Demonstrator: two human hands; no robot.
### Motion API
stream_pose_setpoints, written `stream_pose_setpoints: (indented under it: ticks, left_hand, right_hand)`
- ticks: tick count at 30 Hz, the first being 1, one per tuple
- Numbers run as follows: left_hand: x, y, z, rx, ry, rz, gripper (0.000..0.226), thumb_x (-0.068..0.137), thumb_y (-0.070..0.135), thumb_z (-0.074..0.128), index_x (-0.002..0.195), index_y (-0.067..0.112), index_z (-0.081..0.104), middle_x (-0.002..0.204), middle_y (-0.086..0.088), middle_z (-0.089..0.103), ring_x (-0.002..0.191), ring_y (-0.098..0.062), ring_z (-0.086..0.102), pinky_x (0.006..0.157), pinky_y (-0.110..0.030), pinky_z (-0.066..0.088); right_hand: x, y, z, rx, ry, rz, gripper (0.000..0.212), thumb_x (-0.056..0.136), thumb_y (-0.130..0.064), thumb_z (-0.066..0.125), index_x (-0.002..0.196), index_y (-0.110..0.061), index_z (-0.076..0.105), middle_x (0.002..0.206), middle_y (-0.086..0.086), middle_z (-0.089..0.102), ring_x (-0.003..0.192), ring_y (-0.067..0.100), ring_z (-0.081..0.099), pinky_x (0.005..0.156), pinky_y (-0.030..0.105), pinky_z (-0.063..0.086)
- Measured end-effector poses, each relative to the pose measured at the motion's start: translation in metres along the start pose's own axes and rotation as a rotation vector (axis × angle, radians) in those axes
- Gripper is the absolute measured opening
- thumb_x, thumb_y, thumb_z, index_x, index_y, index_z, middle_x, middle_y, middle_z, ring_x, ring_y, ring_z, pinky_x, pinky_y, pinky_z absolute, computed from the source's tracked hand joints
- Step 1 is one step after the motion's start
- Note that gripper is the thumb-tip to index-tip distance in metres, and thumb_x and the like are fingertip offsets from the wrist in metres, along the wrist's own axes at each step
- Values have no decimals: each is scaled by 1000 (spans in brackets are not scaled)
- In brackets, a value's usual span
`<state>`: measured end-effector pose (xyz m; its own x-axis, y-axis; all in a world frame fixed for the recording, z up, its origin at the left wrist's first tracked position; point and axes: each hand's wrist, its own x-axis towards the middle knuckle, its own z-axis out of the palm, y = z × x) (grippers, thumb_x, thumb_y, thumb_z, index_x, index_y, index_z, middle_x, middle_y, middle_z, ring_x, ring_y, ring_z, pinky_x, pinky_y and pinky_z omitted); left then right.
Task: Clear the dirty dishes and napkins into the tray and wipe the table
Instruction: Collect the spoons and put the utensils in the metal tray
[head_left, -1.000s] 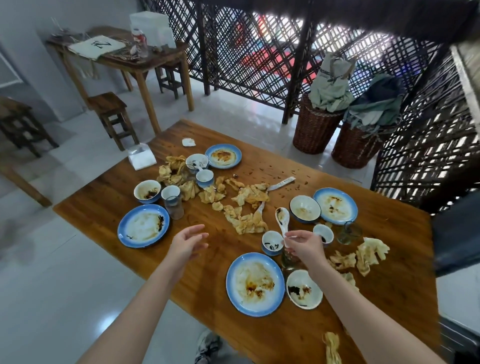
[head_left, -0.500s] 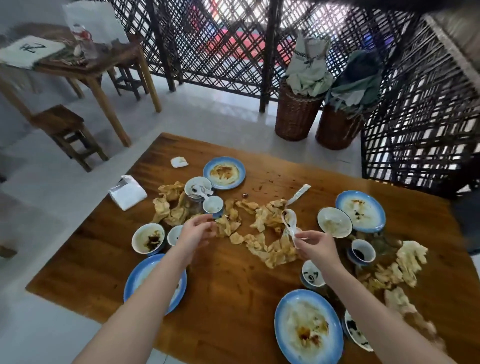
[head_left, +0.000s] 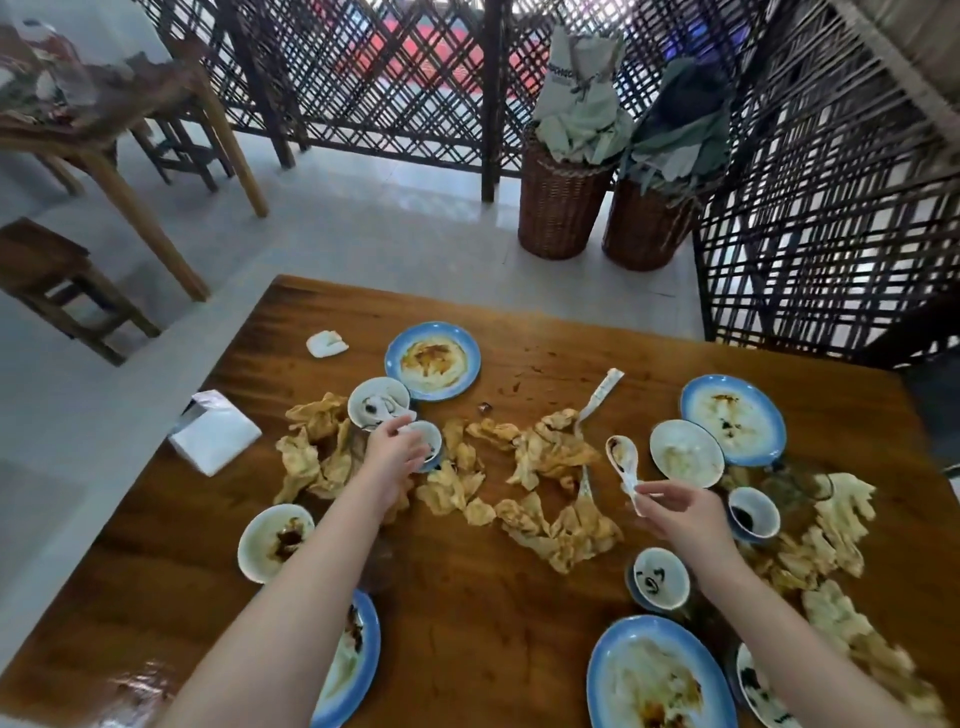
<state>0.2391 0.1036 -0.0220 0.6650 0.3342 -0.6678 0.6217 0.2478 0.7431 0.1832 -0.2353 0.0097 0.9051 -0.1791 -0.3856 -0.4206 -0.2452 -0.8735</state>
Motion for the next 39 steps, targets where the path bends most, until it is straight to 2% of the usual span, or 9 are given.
stream_pose_setpoints:
  ticks: [5, 10, 13, 16, 21, 27, 32, 35, 39]
  left_hand:
    - [11, -2, 9, -64, -36, -55, 65, 92, -1, 56, 145, 26, 30, 144, -18, 40, 115, -33, 57, 80, -32, 52]
    - [21, -1, 15, -74, -56, -53, 76, 89, -1, 61, 147, 32, 25, 142, -17, 42, 117, -32, 55, 84, -32, 51]
    - [28, -1, 21, -98, -32, -48, 72, 90, 1, 61, 147, 28, 27, 121, -15, 56, 95, -22, 61, 73, -27, 52]
    - [34, 1, 25, -87, 29, -33, 63, 92, 4, 59, 146, 21, 31, 109, -12, 59, 93, -19, 62, 76, -27, 52]
    - [37, 5, 29, -77, 140, 12, 45, 98, 10, 52, 141, 12, 42, 112, -11, 59, 98, -17, 62, 70, -23, 51]
    - [39, 4, 32, -84, 267, 84, 32, 100, 20, 50, 126, 5, 58, 97, -5, 65, 91, -16, 66, 88, -31, 53]
    - [37, 4, 33, -129, 296, 99, 30, 96, 15, 57, 123, 3, 60, 96, -7, 68, 88, -16, 67, 81, -27, 54]
    - [35, 3, 34, -126, 295, 86, 23, 95, 8, 58, 116, 5, 65, 91, -5, 68, 82, -13, 67, 70, -21, 52]
    - [28, 0, 36, -157, 253, 80, 20, 93, 5, 59, 112, 6, 66, 99, -8, 68, 84, -12, 67, 62, -16, 49]
  right_hand:
    - [6, 1, -1, -27, -5, 6, 11, 85, -4, 68, 90, -14, 71, 90, 9, 72, 85, 20, 69, 72, 29, 57]
    - [8, 1, -5, -29, -3, 18, 11, 86, -5, 67, 95, -11, 71, 88, 6, 72, 81, 18, 69, 52, 11, 48]
    - [8, 4, -7, -22, -1, 22, 11, 86, -3, 67, 91, -12, 70, 85, 7, 73, 78, 17, 69, 50, 11, 47]
    - [8, 8, -9, -33, -7, 38, 11, 86, -3, 67, 92, -11, 71, 85, 7, 73, 79, 18, 69, 51, 13, 48]
    - [9, 16, -15, -26, -1, 61, 13, 86, -1, 67, 96, -7, 71, 88, 9, 73, 82, 20, 70, 59, 18, 50]
    - [9, 23, -22, 3, 10, 88, 13, 85, 0, 67, 97, -5, 71, 101, 8, 71, 89, 20, 69, 66, 24, 54]
    - [8, 25, -24, -4, 20, 107, 12, 85, 0, 67, 94, -7, 71, 108, 8, 69, 92, 21, 68, 67, 25, 54]
    - [6, 26, -27, -8, 24, 115, 12, 85, 0, 67, 94, -7, 71, 111, 6, 68, 93, 21, 67, 69, 27, 55]
    - [0, 27, -30, -25, 36, 87, 11, 86, -2, 67, 92, -11, 70, 105, 6, 70, 86, 19, 68, 58, 17, 50]
